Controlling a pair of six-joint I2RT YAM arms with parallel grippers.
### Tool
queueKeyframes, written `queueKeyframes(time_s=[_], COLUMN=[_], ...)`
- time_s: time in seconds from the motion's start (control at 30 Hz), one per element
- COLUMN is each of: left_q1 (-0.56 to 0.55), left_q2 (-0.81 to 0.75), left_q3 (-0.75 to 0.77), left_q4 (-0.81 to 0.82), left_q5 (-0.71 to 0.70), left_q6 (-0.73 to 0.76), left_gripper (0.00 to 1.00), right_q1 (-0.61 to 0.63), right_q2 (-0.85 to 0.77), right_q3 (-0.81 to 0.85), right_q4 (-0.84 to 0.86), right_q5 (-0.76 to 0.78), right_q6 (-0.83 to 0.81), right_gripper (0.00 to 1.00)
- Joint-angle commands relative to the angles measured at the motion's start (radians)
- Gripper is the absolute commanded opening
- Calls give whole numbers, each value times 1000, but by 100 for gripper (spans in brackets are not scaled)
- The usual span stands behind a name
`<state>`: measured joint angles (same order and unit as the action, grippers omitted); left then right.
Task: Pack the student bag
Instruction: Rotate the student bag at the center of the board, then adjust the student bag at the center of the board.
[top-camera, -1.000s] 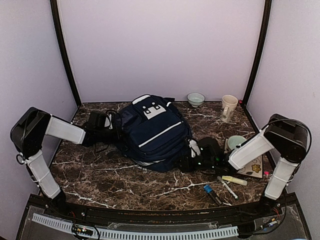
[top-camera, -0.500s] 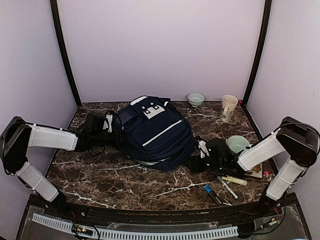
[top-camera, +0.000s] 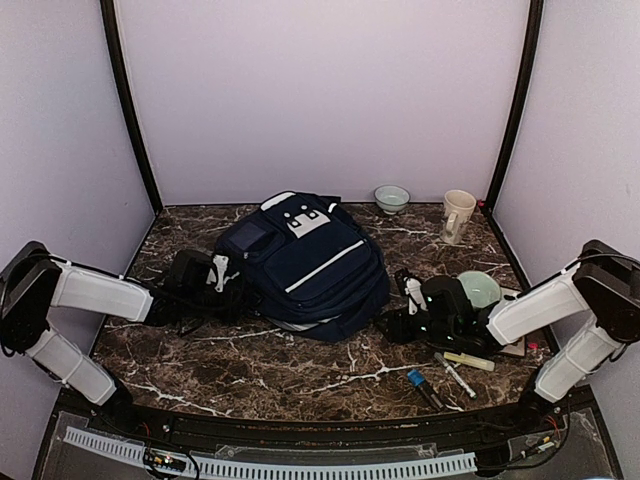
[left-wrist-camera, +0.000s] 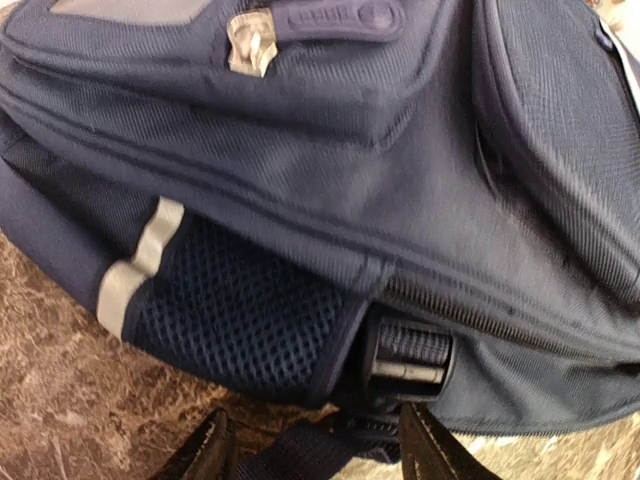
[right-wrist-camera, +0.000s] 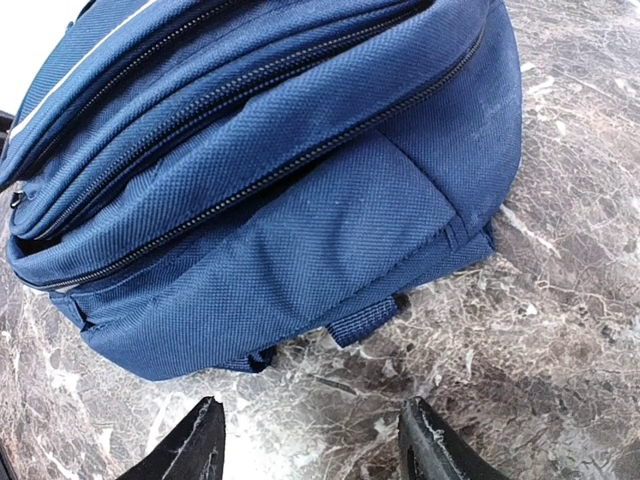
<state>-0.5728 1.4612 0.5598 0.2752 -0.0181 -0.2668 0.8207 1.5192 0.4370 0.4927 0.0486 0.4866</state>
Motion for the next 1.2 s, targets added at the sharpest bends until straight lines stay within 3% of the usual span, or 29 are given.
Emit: queueKeyframes(time_s=[0.0, 0.27, 0.73, 1.17], left_q1=[-26, -36, -96, -294], left_q2=[-31, 22, -36, 4], left_q3=[-35, -30, -106, -76], left_q4=[64, 83, 15, -25], left_q5=[26, 58, -10, 24], left_q6=[52, 93, -56, -139], left_gripper=[57, 54, 19, 13], right_q1=[-6, -5, -5, -6], right_q2=[-16, -3, -27, -112], right_q3=[-17, -15, -50, -110], right_q4=[25, 40, 70, 70], right_q5=[8, -23, -46, -49], right_q6=[3, 17, 26, 30], right_gripper=[60, 60, 60, 60])
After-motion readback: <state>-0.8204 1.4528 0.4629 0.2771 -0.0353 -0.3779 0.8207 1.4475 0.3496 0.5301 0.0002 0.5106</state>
